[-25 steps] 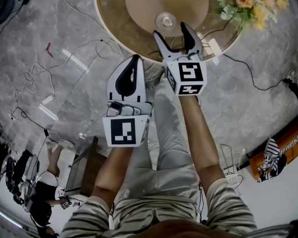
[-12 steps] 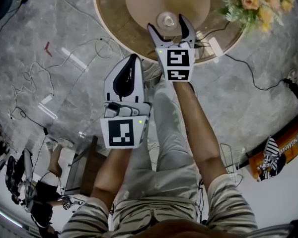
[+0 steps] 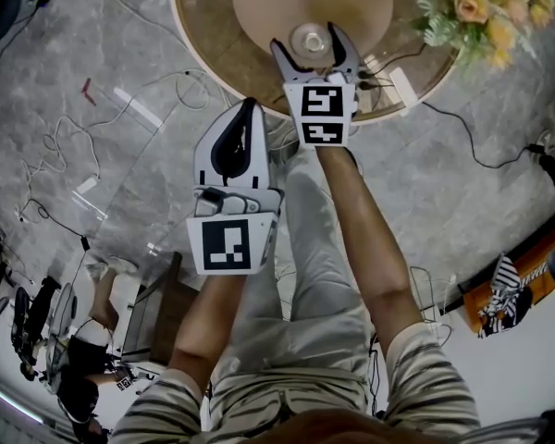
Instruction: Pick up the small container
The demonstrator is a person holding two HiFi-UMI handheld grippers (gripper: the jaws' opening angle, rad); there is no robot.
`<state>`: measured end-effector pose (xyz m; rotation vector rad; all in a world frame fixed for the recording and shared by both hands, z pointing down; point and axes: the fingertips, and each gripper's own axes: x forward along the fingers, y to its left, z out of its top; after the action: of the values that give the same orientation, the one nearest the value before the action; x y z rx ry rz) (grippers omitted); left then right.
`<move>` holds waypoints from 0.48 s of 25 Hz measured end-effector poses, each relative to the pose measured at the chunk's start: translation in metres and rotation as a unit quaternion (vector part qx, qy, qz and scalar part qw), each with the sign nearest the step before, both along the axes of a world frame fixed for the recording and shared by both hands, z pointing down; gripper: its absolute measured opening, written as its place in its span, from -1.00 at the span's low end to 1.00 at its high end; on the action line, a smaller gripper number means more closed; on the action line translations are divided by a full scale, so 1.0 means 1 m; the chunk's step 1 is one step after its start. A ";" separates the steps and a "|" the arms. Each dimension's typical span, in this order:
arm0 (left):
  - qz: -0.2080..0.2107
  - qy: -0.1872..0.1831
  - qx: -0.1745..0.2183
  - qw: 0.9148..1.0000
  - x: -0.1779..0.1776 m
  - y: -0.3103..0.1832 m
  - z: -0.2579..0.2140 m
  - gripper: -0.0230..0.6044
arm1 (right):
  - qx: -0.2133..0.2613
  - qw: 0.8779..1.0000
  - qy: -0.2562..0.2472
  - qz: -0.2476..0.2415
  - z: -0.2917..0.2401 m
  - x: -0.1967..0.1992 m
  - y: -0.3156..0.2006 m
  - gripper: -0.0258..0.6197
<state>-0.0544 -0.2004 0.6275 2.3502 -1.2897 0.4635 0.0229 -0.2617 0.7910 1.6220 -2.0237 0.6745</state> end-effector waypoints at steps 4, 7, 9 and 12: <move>0.003 -0.001 -0.004 1.000 0.002 0.002 0.002 -0.93 | -0.012 1.000 0.006 0.003 0.008 0.002 -0.002 0.23; 0.001 -0.003 -0.006 1.000 0.000 0.001 0.003 -0.93 | -0.014 1.000 0.019 0.001 0.012 0.004 -0.002 0.10; 0.003 -0.004 -0.006 1.000 -0.002 0.000 0.003 -0.93 | -0.014 1.000 0.021 0.001 0.011 0.005 -0.003 0.12; 0.005 -0.006 -0.004 1.000 -0.007 -0.002 0.007 -0.93 | -0.016 1.000 0.026 -0.005 0.011 0.002 -0.003 0.13</move>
<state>-0.0613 -0.2027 0.6344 2.3512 -1.2801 0.4870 0.0249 -0.2644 0.8022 1.5937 -1.9734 0.6520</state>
